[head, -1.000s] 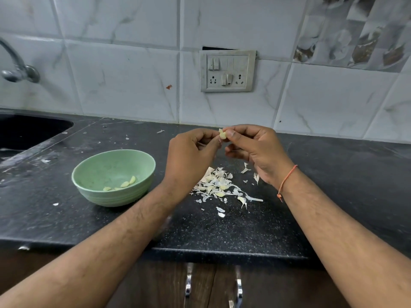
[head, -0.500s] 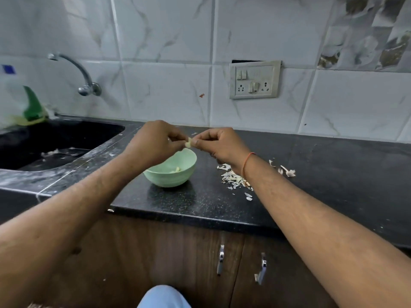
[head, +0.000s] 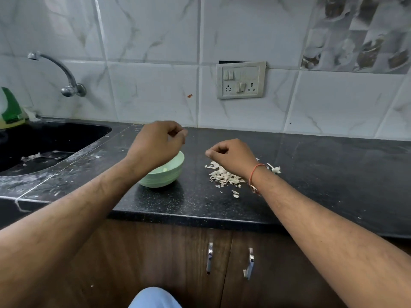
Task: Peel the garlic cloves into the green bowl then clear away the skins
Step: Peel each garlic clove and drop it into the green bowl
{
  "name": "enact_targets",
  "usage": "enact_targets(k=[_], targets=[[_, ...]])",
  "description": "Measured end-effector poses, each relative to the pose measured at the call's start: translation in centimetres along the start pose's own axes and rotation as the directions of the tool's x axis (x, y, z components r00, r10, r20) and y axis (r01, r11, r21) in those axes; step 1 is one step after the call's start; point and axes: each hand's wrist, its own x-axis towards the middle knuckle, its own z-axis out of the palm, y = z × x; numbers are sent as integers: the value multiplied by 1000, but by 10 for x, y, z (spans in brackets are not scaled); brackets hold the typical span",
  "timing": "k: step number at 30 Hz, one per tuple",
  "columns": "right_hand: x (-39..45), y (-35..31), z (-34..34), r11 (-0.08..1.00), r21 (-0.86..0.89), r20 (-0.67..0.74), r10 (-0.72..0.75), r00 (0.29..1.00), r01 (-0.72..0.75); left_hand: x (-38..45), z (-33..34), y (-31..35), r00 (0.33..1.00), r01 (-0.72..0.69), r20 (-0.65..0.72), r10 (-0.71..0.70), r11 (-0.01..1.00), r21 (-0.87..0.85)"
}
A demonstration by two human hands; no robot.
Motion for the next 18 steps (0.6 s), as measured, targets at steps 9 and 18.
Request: enact_targets(k=[9,18], targets=[[-34,92,-50,961,-275,152,35,988,8,-4,125,45,930,-225,279,240,971,-84],[-22,110,-44,979,-154,205,-104,973,137,23,172,4,968,-108,201,150,973,-206]])
